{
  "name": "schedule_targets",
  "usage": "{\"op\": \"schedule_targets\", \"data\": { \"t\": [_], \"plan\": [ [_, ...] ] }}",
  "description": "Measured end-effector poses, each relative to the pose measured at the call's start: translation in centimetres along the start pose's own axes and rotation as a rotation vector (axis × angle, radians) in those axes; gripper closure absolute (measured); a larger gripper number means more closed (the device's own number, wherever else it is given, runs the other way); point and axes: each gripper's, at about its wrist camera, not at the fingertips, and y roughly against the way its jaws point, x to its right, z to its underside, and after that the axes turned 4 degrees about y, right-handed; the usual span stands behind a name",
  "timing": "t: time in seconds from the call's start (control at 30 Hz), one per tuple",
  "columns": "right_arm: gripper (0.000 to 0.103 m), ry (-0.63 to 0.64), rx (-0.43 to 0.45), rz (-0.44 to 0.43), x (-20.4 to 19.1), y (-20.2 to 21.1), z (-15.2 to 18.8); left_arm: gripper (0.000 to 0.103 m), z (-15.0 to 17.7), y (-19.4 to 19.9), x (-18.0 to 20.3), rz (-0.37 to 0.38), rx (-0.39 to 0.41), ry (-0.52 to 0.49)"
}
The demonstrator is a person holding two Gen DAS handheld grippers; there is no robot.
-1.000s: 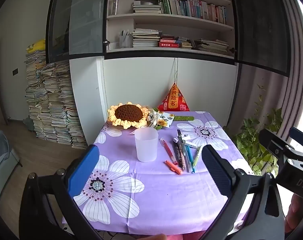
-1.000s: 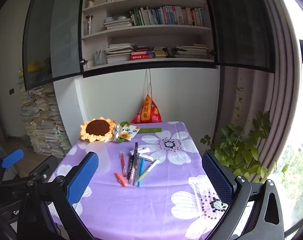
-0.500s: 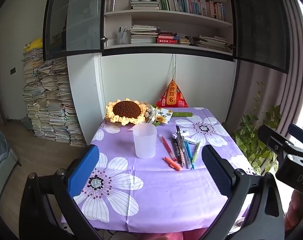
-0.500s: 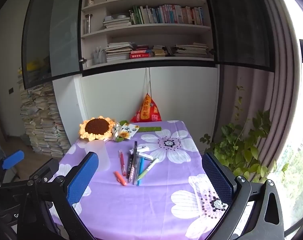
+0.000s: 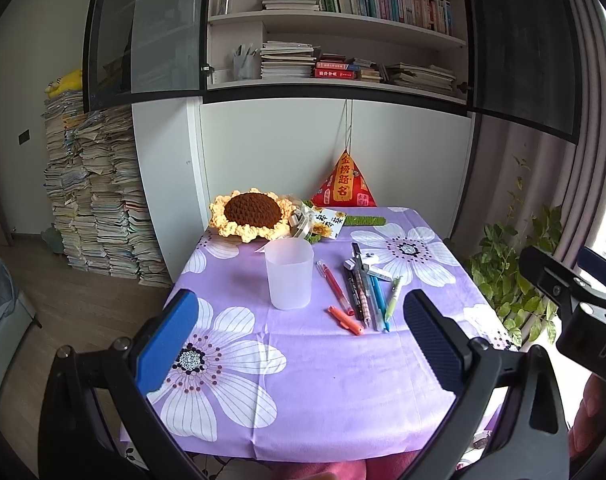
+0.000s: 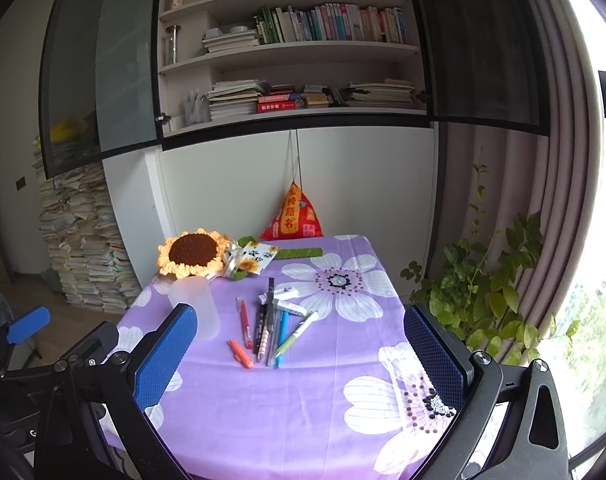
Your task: Organize stationery
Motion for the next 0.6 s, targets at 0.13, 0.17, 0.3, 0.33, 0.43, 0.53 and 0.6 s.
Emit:
{"op": "schedule_targets", "data": {
  "t": [0.13,0.17,0.3,0.33,0.43,0.53,0.6],
  "plan": [
    [0.0,-0.006,-0.005,-0.005,0.0,0.1,0.5,0.001,0.0,-0.2,0.0,-0.003,-0.006,0.001],
    [0.0,-0.007,-0.006,-0.006,0.0,0.1,0.6,0.001,0.1,-0.2,0.0,-0.003,-0.008,0.002],
    [0.0,-0.008,-0.013,-0.01,-0.2,0.2,1.1,0.001,0.1,-0.3,0.0,-0.004,-0.011,0.002],
    [0.0,-0.008,-0.014,-0.009,-0.2,0.2,1.2,0.001,0.2,-0.3,0.0,-0.004,-0.01,0.002],
    [0.0,-0.008,-0.018,-0.011,-0.3,0.2,1.3,0.001,0.2,-0.4,0.0,-0.007,-0.006,-0.002],
    [0.0,-0.008,-0.02,-0.013,-0.3,0.0,1.3,0.001,0.2,-0.4,0.0,-0.007,0.0,-0.006],
    [0.0,-0.007,-0.022,-0.009,-0.2,-0.1,1.1,0.001,0.3,-0.4,0.0,-0.009,0.002,-0.007]
  ]
}}
